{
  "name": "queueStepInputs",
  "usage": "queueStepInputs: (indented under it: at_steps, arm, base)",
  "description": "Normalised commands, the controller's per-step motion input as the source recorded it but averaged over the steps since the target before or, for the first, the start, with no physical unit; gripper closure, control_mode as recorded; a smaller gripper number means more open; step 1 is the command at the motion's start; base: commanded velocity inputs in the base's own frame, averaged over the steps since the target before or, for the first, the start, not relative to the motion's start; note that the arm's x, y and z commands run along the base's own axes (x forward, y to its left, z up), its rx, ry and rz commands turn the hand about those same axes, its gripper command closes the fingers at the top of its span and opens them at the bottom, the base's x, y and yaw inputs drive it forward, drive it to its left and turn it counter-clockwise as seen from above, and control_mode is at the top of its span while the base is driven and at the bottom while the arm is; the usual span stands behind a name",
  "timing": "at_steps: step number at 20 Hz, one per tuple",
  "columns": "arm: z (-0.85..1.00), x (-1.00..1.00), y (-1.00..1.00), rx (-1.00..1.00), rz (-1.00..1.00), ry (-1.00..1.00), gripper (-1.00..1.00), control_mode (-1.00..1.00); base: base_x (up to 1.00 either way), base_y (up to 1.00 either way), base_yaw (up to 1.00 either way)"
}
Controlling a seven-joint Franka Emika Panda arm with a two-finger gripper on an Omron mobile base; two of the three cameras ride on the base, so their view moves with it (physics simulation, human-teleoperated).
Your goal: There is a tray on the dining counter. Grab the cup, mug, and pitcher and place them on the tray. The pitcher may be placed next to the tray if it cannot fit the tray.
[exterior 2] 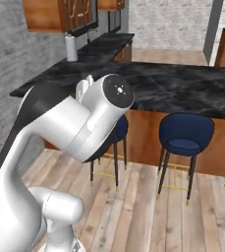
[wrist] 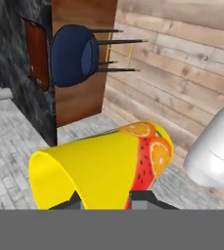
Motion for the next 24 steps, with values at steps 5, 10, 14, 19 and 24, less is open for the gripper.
queueStepInputs:
  at_steps: [5,10,14,19,24]
  arm:
    - [0.00,0.00,0.00,0.00,0.00,0.00,1.00,1.00]
    - [0.00,0.00,0.00,0.00,0.00,0.00,1.00,1.00]
    - [0.00,0.00,0.00,0.00,0.00,0.00,1.00,1.00]
    - [0.00,0.00,0.00,0.00,0.00,0.00,1.00,1.00]
    - [0.00,0.00,0.00,0.00,0.00,0.00,1.00,1.00]
  base:
    - [0.68,0.71,-0.35]
    - [0.72,0.65,-0.30]
    - [0.75,0.35,-0.09]
    - [0.92,0.34,0.00]
    - [0.85,0.22,0.01]
